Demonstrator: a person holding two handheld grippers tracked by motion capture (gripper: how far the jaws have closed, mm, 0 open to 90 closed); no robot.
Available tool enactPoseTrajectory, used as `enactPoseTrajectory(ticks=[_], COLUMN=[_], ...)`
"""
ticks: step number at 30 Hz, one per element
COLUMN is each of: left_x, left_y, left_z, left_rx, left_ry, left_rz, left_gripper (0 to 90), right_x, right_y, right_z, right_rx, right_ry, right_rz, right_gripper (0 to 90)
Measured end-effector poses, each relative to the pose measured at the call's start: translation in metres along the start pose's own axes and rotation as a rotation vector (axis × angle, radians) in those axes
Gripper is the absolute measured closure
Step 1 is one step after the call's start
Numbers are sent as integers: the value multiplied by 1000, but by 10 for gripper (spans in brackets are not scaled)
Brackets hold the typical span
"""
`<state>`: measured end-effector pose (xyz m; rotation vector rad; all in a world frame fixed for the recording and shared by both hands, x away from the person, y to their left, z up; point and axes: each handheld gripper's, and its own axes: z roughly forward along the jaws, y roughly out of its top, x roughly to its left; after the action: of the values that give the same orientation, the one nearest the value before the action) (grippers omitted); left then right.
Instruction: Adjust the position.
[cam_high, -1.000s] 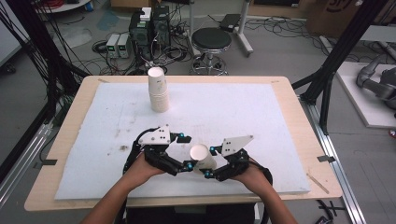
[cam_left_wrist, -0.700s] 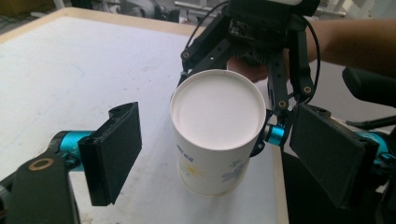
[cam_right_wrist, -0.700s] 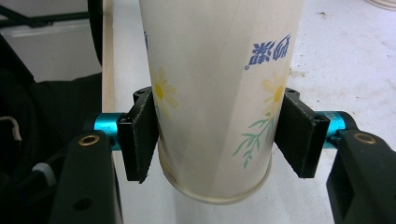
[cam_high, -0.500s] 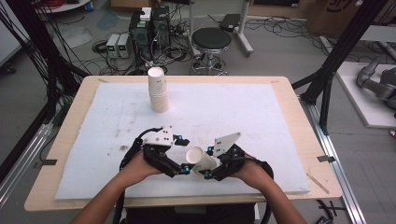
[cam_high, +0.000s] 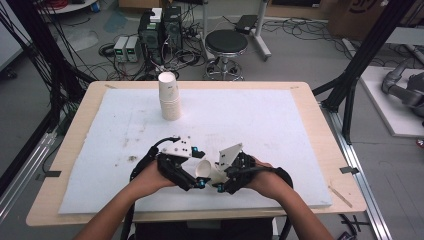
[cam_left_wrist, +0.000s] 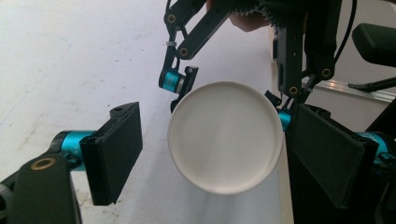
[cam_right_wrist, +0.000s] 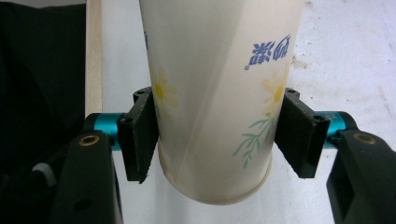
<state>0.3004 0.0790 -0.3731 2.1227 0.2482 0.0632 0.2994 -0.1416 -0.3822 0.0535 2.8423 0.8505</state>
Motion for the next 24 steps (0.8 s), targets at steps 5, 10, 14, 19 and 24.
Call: enactPoseTrajectory(ticks=[5,10,14,19,24], left_x=[1,1,1,-1,-2], left_y=[-1,-1,0,0,0], left_z=[3,4,6,8,8], left_rx=[22,33,46,59,59], left_ry=[-6,-13,-28,-35,-38], left_rz=[3,6,19,32,33], left_gripper=[196,232,274,357,370], right_x=[0,0,1,2,2], right_y=[5,6,6,8,9], right_z=[-1,0,1,2,1], right_rx=[14,22,41,73,91], right_ry=[10,13,18,17,29], right_rz=[-4,-18,-18,-28,-31], right_gripper=[366,363,363,363,363])
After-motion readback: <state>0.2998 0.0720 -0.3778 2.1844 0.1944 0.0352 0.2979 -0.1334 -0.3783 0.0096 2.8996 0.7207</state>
